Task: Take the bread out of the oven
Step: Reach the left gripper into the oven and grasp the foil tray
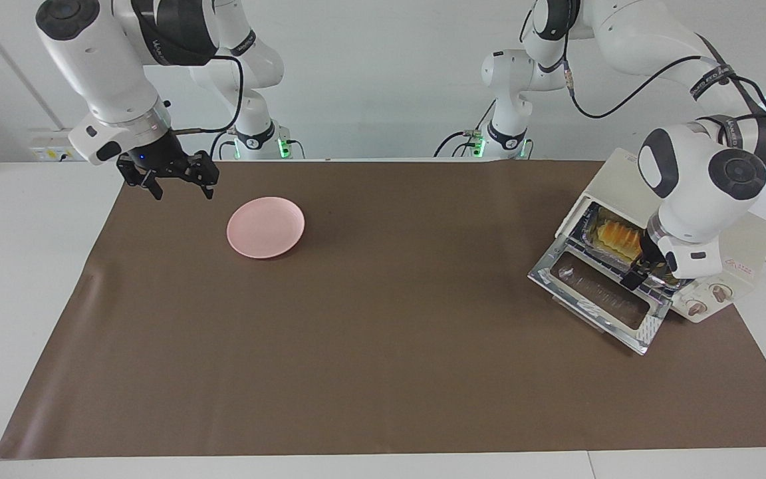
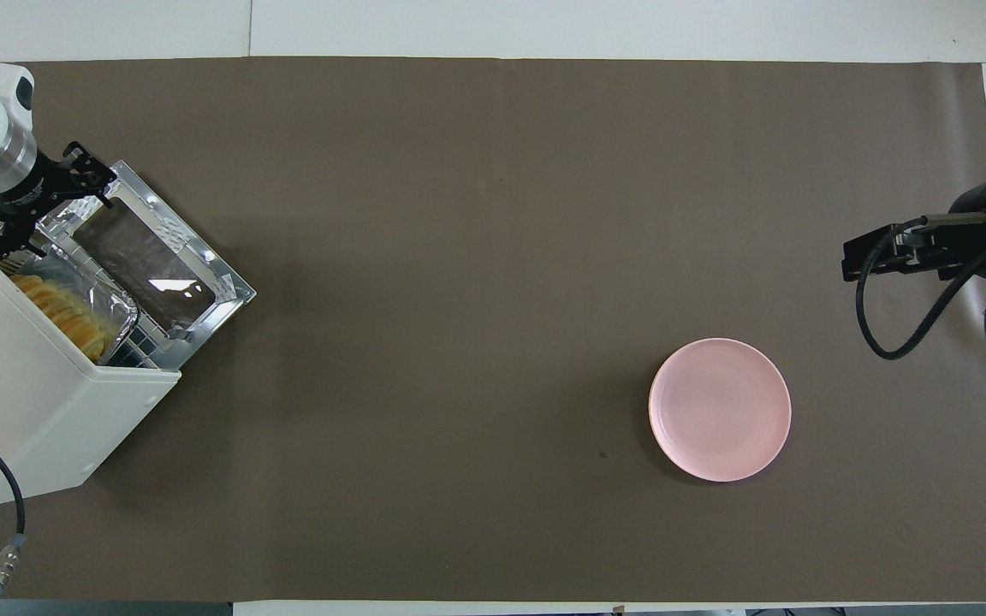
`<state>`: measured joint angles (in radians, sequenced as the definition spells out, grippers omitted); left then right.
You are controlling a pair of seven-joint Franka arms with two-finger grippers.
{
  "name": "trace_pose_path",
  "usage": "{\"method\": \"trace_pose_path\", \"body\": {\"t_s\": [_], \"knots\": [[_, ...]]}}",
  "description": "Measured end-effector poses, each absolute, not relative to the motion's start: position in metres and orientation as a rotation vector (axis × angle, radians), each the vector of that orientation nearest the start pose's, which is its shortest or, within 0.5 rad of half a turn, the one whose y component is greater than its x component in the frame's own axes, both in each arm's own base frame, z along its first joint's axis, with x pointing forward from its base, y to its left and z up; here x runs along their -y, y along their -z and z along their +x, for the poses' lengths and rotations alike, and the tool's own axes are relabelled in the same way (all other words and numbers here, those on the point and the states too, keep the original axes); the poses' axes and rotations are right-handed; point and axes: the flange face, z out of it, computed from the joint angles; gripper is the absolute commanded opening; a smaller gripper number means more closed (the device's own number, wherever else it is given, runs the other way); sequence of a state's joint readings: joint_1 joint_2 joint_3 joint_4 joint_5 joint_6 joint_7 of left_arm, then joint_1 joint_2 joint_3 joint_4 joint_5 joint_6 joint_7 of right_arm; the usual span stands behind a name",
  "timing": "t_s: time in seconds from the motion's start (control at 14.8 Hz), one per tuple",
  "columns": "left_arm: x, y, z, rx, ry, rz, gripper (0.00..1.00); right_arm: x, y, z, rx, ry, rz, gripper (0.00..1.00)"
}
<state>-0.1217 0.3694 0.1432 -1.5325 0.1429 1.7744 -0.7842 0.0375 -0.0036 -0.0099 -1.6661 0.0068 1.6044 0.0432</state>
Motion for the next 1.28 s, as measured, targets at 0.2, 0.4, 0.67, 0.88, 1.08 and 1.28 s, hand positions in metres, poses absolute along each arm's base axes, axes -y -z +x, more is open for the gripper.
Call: {"method": "trace_pose_path", "body": {"t_s": [0.2,0.4,0.67,0.88,1.08,1.28], "knots": [[-0.019,-0.418,0.651,1.193,-0.024,-2.647,1.00,-0.016,-0.584,0.553,-0.025,-0.091,-3.135,1.00],[-0.016,-0.403,0.646,1.263,0.012,-2.627,1.00,-0.016,-0.584,0.553,-0.025,-0.091,-3.135,1.00],[-0.015,-0.387,0.639,1.293,0.012,-2.616,1.00,-0.016,-0.584,0.553,-0.025,-0.091,-3.135,1.00],[-0.017,-0.377,0.634,1.300,0.002,-2.609,0.71,-0.016,-0.584,0.553,-0.025,-0.091,-3.135,1.00],[-0.019,-0.370,0.627,1.300,-0.012,-2.607,0.49,-0.016,-0.584,0.553,-0.025,-0.091,-3.135,1.00],[-0.021,-0.369,0.622,1.302,-0.021,-2.604,0.00,-0.016,-0.584,0.553,-0.025,-0.091,-3.135,1.00]]}}
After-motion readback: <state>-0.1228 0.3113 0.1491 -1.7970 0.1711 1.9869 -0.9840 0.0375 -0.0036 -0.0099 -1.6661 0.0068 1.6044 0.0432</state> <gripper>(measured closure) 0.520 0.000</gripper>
